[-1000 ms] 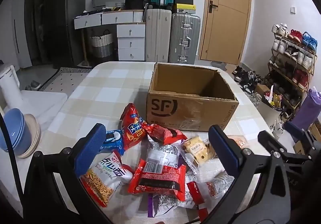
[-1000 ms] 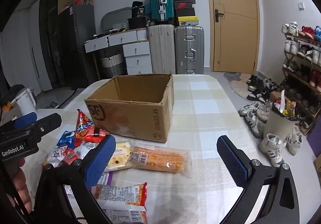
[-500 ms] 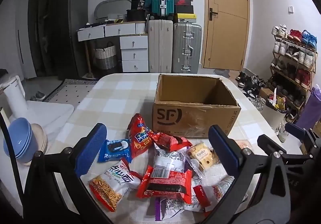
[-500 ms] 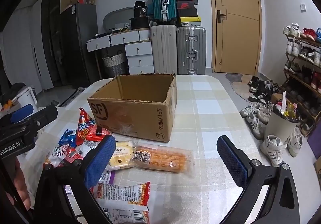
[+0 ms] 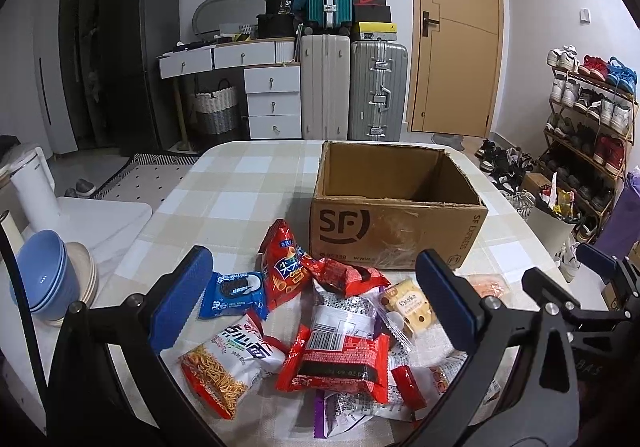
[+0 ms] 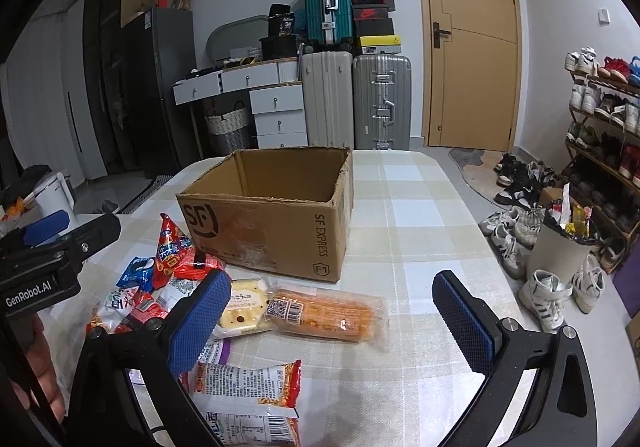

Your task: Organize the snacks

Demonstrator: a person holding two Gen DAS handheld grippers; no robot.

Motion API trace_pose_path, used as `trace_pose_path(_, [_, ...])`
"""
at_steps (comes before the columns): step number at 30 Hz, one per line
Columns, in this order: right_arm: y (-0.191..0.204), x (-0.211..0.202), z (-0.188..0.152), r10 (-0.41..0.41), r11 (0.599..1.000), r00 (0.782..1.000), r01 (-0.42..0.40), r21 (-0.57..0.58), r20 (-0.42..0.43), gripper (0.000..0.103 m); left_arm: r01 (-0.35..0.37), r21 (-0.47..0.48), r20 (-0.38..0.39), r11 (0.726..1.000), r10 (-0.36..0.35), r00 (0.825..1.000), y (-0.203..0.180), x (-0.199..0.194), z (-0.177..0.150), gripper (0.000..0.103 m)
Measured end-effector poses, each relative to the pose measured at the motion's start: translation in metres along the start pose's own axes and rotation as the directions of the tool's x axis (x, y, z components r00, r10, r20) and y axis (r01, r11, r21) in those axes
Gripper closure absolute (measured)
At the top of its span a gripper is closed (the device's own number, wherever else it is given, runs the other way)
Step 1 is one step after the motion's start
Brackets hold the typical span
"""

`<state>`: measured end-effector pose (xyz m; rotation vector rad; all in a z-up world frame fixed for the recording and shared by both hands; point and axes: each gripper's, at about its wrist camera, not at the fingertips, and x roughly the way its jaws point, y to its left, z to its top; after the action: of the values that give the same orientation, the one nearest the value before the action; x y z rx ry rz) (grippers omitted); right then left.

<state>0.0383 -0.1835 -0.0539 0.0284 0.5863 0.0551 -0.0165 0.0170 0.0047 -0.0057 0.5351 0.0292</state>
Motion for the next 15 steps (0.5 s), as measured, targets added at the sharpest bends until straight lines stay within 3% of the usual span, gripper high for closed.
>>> trace_pose_path(15, [-0.0026,0.0011,-0.0007,-0.023,1.0,1.0,0.023,0.001,-0.005,0.0,0.007,0.026,-0.006,1.0,-0.007,1.0,-0.0013,-0.0007,-0.0035,0.001])
